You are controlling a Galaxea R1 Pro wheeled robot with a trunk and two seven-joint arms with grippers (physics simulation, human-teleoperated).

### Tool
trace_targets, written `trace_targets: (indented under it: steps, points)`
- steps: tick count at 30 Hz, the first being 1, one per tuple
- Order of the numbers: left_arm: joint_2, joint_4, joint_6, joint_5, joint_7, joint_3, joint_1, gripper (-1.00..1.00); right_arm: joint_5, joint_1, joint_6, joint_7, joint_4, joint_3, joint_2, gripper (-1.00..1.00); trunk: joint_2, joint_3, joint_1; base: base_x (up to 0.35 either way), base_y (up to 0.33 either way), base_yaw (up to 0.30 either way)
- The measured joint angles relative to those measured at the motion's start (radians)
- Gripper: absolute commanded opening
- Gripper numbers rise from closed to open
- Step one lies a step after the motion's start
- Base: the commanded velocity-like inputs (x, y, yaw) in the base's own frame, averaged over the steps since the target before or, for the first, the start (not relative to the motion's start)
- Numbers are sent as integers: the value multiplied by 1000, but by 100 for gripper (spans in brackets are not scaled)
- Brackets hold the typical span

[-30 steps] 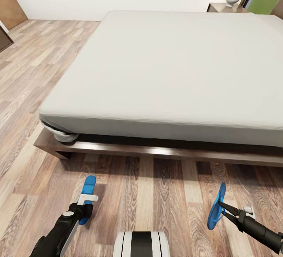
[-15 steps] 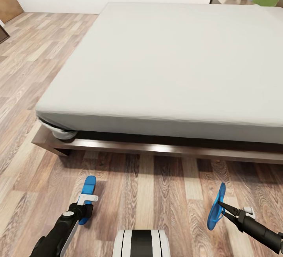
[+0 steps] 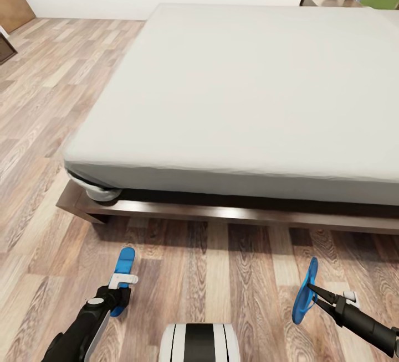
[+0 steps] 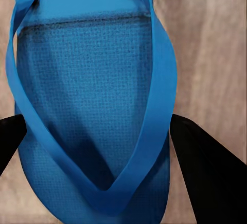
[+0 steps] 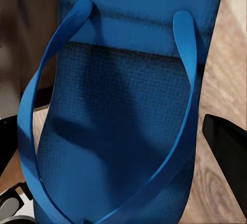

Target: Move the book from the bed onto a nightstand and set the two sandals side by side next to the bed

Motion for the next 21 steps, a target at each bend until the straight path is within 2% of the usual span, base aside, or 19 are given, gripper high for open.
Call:
trace_targets:
  steps: [10, 21]
  points:
    - [-1, 0, -1, -1, 0, -2, 0, -100, 0, 0, 0, 0, 0, 0, -1, -100, 0, 0, 0, 27, 35, 0]
    - [-1, 0, 0, -1, 0, -4, 0, -100, 0, 0, 0, 2, 0, -1, -1, -100, -3, -42, 5, 0, 0, 0]
